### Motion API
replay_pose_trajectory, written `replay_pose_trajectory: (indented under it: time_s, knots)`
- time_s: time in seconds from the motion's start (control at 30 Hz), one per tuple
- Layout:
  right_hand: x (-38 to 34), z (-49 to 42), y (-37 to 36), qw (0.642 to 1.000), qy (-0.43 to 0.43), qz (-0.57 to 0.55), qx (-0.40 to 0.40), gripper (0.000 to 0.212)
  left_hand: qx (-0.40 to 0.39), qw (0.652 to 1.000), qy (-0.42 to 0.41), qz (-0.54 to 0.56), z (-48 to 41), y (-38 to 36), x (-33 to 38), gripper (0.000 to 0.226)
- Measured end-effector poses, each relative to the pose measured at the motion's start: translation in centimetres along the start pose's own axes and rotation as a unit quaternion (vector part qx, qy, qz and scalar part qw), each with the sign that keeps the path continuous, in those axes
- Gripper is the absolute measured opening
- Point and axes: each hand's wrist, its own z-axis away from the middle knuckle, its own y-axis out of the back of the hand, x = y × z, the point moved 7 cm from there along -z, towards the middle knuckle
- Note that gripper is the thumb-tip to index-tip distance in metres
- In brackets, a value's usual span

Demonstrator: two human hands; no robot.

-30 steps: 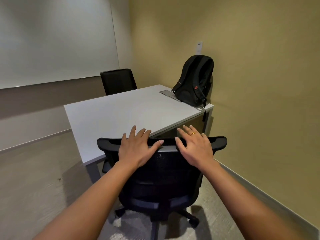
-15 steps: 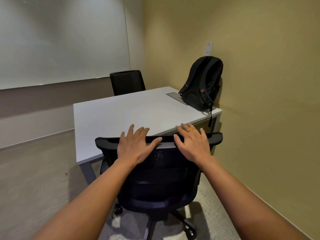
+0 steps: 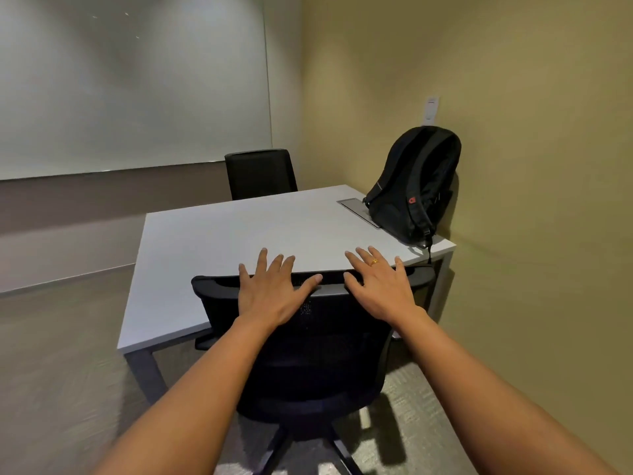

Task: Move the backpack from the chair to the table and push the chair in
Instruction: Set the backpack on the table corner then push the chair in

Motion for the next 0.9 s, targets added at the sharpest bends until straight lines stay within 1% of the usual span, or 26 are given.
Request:
replay_pose_trajectory:
  time_s: [0.23, 0.47, 0.63, 0.9]
  knots:
    - [5.4, -5.6, -0.6, 0.999, 0.029, -0.002, -0.018, 0.049, -0.006, 1.000, 0.028, 0.002, -5.2, -1.8, 3.8, 0.088]
    - [9.6, -10.4, -1.1, 0.998, 0.065, -0.016, -0.012, 0.049, -0.002, 0.998, 0.058, 0.003, -9.6, -3.0, 6.7, 0.088]
    - [12.3, -13.6, -1.5, 0.995, 0.098, -0.026, 0.000, 0.048, 0.010, 0.996, 0.089, -0.013, -12.6, -3.9, 8.6, 0.088]
    - [17.3, -18.4, -1.9, 0.989, 0.143, -0.033, -0.012, 0.046, 0.013, 0.990, 0.142, -0.021, -17.0, -5.4, 12.6, 0.091]
